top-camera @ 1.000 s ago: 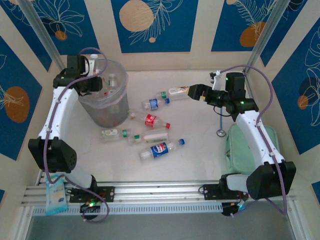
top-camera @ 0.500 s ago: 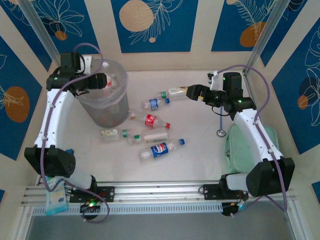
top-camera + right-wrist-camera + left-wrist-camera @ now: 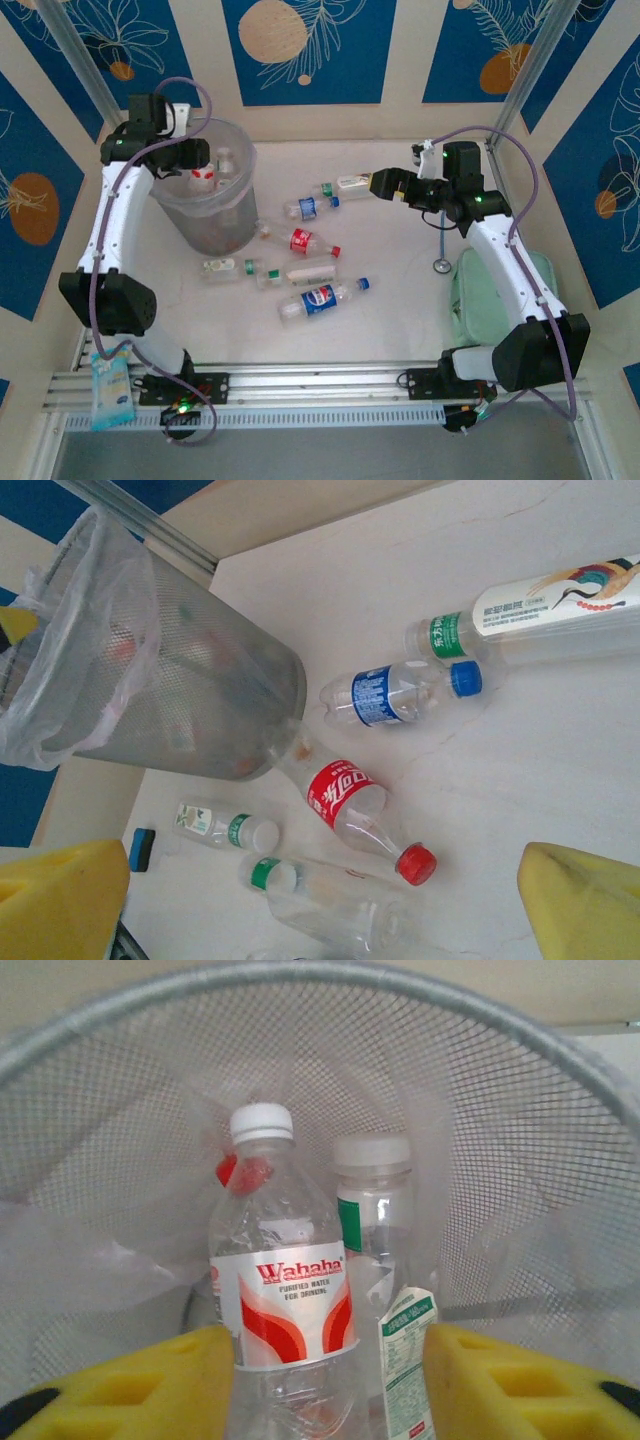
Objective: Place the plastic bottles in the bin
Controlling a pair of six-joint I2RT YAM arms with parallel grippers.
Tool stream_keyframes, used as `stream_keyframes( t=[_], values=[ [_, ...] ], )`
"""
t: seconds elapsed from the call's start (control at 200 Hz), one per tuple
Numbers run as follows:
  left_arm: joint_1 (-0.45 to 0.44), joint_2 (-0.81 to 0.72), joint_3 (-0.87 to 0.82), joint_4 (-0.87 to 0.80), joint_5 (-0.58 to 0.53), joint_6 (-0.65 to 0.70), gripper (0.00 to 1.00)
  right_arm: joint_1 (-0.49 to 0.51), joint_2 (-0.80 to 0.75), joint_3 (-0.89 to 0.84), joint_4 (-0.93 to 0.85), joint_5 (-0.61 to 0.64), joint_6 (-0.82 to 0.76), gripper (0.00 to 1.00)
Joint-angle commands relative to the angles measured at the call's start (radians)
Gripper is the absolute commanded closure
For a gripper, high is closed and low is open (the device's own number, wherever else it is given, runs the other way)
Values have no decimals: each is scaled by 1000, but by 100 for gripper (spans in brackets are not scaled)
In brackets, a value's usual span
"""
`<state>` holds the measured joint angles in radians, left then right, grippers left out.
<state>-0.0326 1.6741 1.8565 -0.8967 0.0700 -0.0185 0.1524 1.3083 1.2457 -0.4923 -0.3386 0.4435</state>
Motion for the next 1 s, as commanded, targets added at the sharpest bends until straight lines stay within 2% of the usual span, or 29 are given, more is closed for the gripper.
stream_keyframes(
  t=[0.0,0.155,0.34,0.565,0.765,0.996],
  values=[
    [7,10,-49,13,7,2,57,9,5,17,-26,11,-19,0],
    [5,-4,-183,69,31,-26,70,16,11,12,-24,16,-11,0],
    [-24,-18,-315,121,68,-63,78,21,63,36,-86,99,27,1],
    [-41,-10,-348,178,118,-112,81,68,105,11,-49,76,70,2],
    [-81,19,-339,218,145,-151,83,77,171,41,-140,182,113,2],
    [-124,34,-359,287,191,-226,83,74,183,-64,-46,48,293,2]
  ],
)
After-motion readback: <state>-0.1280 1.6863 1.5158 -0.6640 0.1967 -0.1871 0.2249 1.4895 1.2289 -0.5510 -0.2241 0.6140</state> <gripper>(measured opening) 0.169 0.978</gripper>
